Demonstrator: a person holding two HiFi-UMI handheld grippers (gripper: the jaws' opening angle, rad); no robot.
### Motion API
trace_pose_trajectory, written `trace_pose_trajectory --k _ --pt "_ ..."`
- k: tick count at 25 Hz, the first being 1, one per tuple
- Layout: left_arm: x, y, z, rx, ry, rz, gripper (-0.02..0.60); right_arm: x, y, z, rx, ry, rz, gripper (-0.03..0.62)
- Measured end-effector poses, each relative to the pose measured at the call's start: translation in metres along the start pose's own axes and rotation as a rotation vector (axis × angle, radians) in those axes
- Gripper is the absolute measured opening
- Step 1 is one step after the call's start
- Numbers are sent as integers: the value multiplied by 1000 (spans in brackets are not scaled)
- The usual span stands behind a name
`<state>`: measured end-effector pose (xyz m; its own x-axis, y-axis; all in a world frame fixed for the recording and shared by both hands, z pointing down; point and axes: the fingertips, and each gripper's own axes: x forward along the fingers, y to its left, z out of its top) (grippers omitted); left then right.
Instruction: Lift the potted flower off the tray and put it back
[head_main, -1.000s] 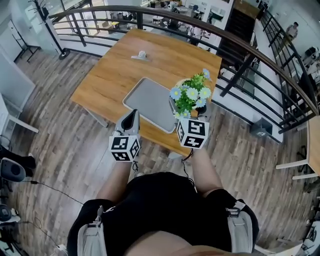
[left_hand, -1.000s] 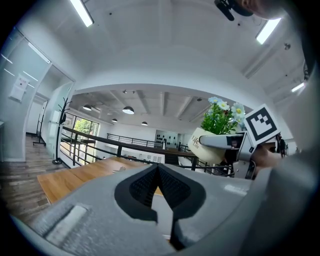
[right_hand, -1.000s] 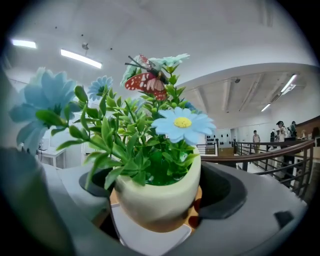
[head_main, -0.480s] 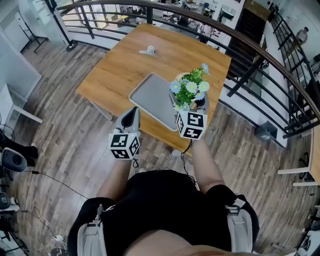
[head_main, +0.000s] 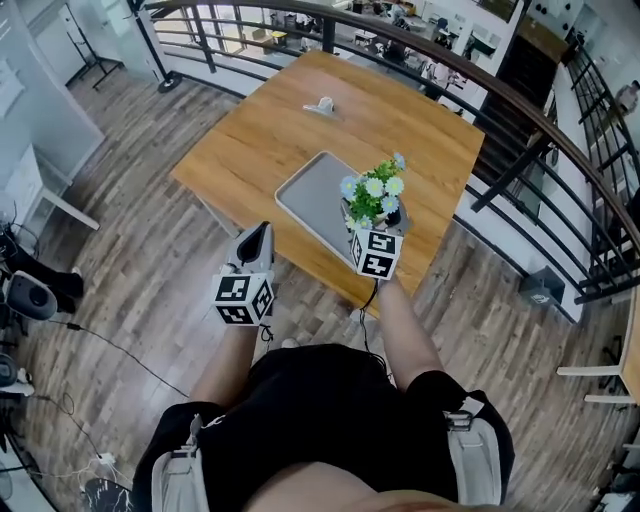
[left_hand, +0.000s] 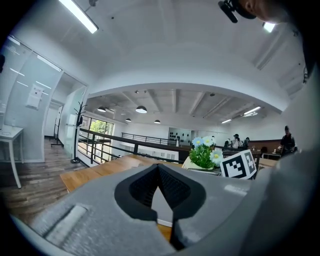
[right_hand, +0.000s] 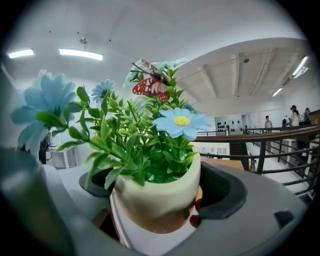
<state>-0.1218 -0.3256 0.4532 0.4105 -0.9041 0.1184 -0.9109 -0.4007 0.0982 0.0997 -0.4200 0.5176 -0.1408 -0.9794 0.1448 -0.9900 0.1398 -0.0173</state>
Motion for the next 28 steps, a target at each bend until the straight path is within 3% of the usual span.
trace_pose_trajectory --k 9,14,20,28 --pt "-20 16 2 21 7 56 12 22 8 -110 -2 220 27 514" --pt "-28 29 0 22 19 86 12 22 -3 -172 65 358 -11 514" --pt "-35 35 -10 20 40 102 12 24 -24 -205 44 426 -76 512" --pt "-31 27 -10 17 37 70 12 11 -17 -219 6 423 -54 515"
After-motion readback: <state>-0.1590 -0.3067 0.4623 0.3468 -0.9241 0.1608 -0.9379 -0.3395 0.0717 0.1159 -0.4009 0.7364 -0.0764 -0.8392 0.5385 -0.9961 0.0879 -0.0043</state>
